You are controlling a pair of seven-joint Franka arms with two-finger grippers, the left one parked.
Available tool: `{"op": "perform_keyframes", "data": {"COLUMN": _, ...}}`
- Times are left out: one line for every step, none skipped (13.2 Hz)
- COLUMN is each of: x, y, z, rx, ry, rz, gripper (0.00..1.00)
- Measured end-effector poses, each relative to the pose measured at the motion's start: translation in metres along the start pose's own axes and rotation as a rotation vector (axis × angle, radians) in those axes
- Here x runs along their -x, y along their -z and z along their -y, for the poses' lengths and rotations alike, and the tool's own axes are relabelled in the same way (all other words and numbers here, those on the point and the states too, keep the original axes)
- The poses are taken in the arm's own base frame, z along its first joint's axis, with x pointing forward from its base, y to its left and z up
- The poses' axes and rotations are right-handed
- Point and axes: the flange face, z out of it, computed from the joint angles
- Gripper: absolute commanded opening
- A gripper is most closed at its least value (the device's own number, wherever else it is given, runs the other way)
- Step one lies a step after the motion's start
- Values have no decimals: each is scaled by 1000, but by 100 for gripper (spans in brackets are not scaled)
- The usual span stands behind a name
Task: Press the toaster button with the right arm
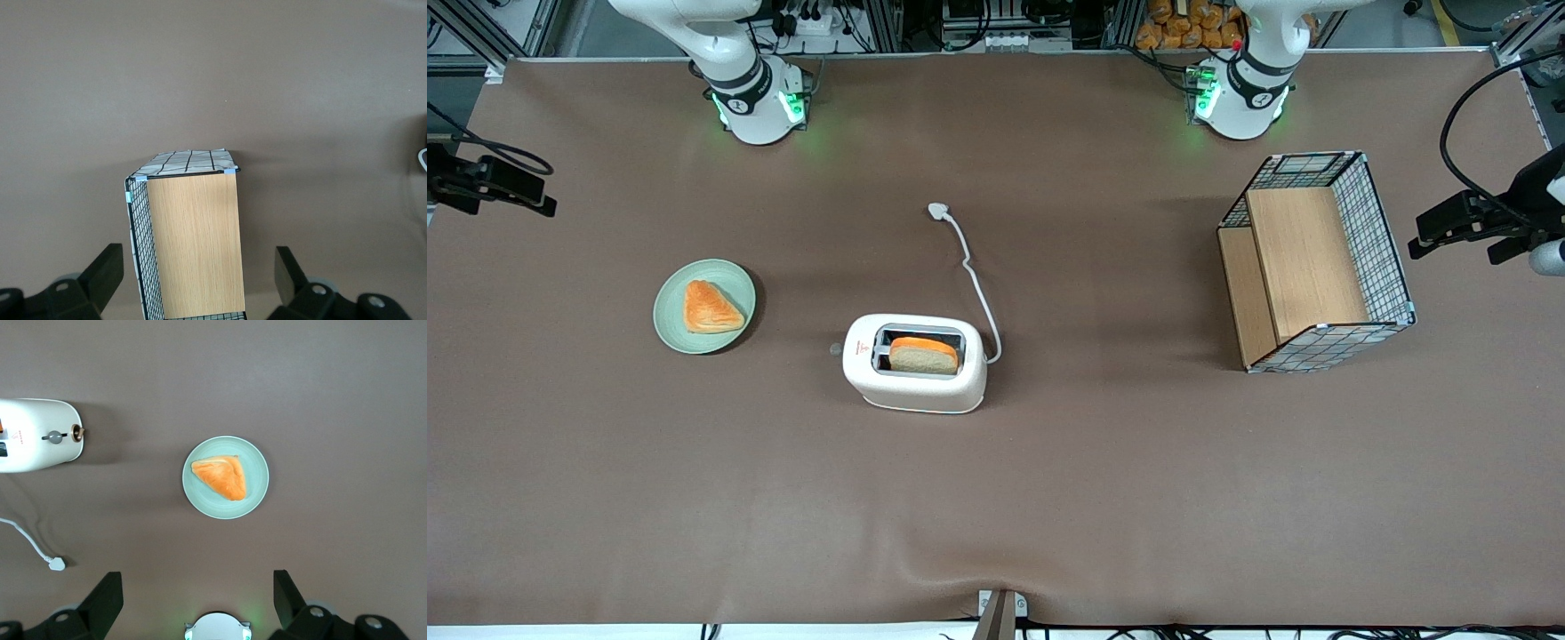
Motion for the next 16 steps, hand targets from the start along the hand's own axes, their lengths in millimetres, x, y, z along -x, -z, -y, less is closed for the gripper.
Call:
{"op": "perform_keyframes", "data": {"x": -5, "y": 1, "z": 6, "rx": 2, "ry": 11, "rz": -4, "gripper": 100}}
{"op": "perform_keyframes", "data": {"x": -13, "y": 1, "z": 12, "rx": -1, "ry": 20, "rz": -7, "gripper": 100}}
{"op": "perform_keyframes", "data": {"x": -24, "y": -4, "z": 17, "rx": -14, "ry": 28, "rz": -2, "gripper": 100}}
{"op": "perform_keyframes", "data": {"x": -36, "y": -15, "z": 25, "rx": -41, "ry": 38, "rz": 18, "gripper": 100}}
{"op": "perform_keyframes", "data": {"x": -49, "y": -33, "z": 36, "rx": -79, "ry": 54, "rz": 50, "gripper": 100}}
{"op": "perform_keyframes", "data": {"x": -63, "y": -53, "z": 51, "rx": -109, "ry": 68, "rz": 80, "gripper": 100}}
{"op": "perform_keyframes", "data": {"x": -79, "y": -73, "z": 66, "rx": -121, "ry": 78, "rz": 88, "gripper": 100}}
{"op": "perform_keyframes", "data": {"x": -92, "y": -88, "z": 83, "rx": -119, "ry": 88, "rz": 76, "gripper": 100}}
{"op": "perform_keyframes", "data": {"x": -100, "y": -99, "z": 100, "rx": -114, "ry": 101, "rz": 66, "gripper": 98}}
{"op": "perform_keyframes", "data": {"x": -105, "y": -106, "z": 112, "rx": -111, "ry": 109, "rz": 62, "gripper": 71}}
{"op": "perform_keyframes", "data": {"x": -108, "y": -109, "z": 118, "rx": -111, "ry": 113, "rz": 54, "gripper": 41}}
{"op": "perform_keyframes", "data": {"x": -110, "y": -111, "z": 122, "rx": -124, "ry": 115, "rz": 49, "gripper": 9}}
{"op": "perform_keyframes", "data": {"x": -111, "y": -112, "z": 124, "rx": -141, "ry": 116, "rz": 52, "gripper": 0}}
{"op": "perform_keyframes", "data": {"x": -112, "y": -116, "z": 127, "rx": -161, "ry": 115, "rz": 60, "gripper": 0}}
{"op": "perform_keyframes", "data": {"x": -114, "y": -123, "z": 130, "rx": -182, "ry": 115, "rz": 73, "gripper": 0}}
{"op": "perform_keyframes", "data": {"x": -118, "y": -132, "z": 134, "rx": -199, "ry": 114, "rz": 88, "gripper": 0}}
